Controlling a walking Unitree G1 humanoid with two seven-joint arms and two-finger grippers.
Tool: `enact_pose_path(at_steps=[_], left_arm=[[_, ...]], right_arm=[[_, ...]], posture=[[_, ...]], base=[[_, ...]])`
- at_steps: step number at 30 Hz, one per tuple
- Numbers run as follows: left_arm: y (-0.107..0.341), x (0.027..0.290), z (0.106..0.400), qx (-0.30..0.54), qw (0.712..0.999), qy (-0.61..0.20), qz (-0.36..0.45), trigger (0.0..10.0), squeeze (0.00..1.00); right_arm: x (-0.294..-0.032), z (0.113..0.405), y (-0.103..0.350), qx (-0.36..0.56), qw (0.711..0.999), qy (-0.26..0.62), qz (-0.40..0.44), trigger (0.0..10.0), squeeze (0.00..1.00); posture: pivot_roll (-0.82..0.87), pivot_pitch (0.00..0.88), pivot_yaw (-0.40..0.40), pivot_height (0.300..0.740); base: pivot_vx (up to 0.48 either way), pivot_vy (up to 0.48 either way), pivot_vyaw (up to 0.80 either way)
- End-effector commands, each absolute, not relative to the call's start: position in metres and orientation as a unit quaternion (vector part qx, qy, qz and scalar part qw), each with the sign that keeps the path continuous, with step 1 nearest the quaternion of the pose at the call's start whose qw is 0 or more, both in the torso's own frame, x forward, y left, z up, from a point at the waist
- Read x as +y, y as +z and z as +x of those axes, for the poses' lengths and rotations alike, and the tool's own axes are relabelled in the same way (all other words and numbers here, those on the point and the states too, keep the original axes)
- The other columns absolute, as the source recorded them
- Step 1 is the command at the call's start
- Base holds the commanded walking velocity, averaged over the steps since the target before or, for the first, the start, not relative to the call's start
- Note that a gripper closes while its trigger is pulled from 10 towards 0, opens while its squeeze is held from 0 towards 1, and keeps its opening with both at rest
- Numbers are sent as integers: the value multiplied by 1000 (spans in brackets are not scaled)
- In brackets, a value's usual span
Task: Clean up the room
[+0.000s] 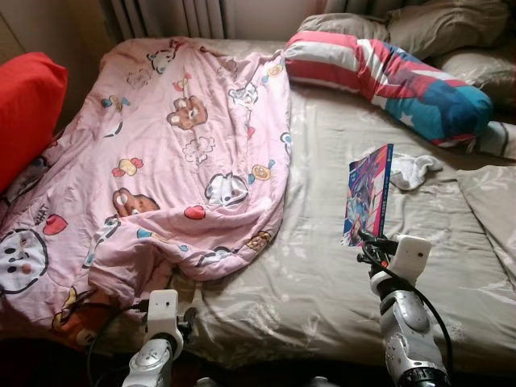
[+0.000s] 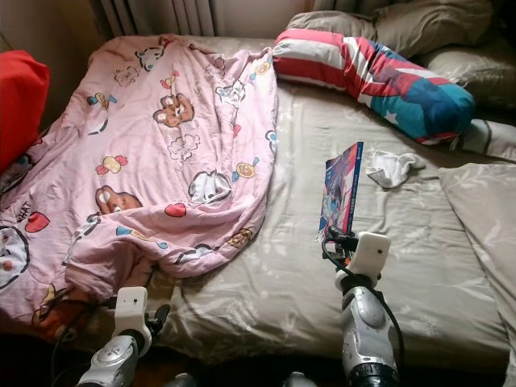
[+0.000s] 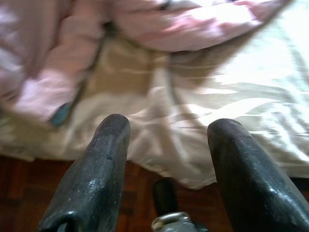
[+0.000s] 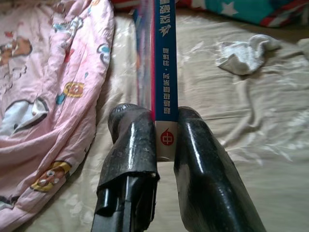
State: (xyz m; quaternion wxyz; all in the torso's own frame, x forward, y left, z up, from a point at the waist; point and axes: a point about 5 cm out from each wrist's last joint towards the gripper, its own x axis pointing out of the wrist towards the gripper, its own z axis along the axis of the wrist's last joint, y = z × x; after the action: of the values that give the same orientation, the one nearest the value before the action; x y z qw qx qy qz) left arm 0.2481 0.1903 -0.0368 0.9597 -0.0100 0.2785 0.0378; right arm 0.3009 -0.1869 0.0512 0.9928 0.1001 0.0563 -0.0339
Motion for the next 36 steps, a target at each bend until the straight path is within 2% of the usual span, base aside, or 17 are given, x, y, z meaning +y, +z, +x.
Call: enact_pose_path(at_steps=[1, 17, 22, 24, 28, 36], left_arm=[[-42, 188, 242, 293, 956, 33, -5, 10000, 0], [-39, 192, 245, 287, 957, 35, -2, 10000, 0], [-39, 192, 245, 286, 958, 33, -2, 10000, 0], [-39, 191, 245, 287, 958, 32, -2, 10000, 0], [-40, 191, 245, 288, 957, 29, -1, 10000, 0], [-40, 192, 245, 290, 957, 24, -1, 10000, 0]], right_arm=[[-195, 299, 50, 58, 992, -54, 97, 10000, 0], [-193, 299, 49, 63, 991, -58, 104, 10000, 0], [-187, 300, 50, 64, 994, -28, 83, 10000, 0], [-183, 300, 48, 71, 996, -10, 57, 10000, 0], [-181, 299, 45, 81, 994, -13, 68, 10000, 0], [-186, 298, 43, 84, 993, -32, 76, 10000, 0]], posture=[[-103, 125, -6, 740], [-94, 152, 0, 740], [-93, 157, 3, 740], [-95, 159, 4, 740], [-92, 163, 4, 740], [-90, 172, 7, 740]], base=[[0, -480, 0], [0, -469, 0], [0, -452, 0], [0, -450, 800], [0, -412, 400], [0, -137, 0]])
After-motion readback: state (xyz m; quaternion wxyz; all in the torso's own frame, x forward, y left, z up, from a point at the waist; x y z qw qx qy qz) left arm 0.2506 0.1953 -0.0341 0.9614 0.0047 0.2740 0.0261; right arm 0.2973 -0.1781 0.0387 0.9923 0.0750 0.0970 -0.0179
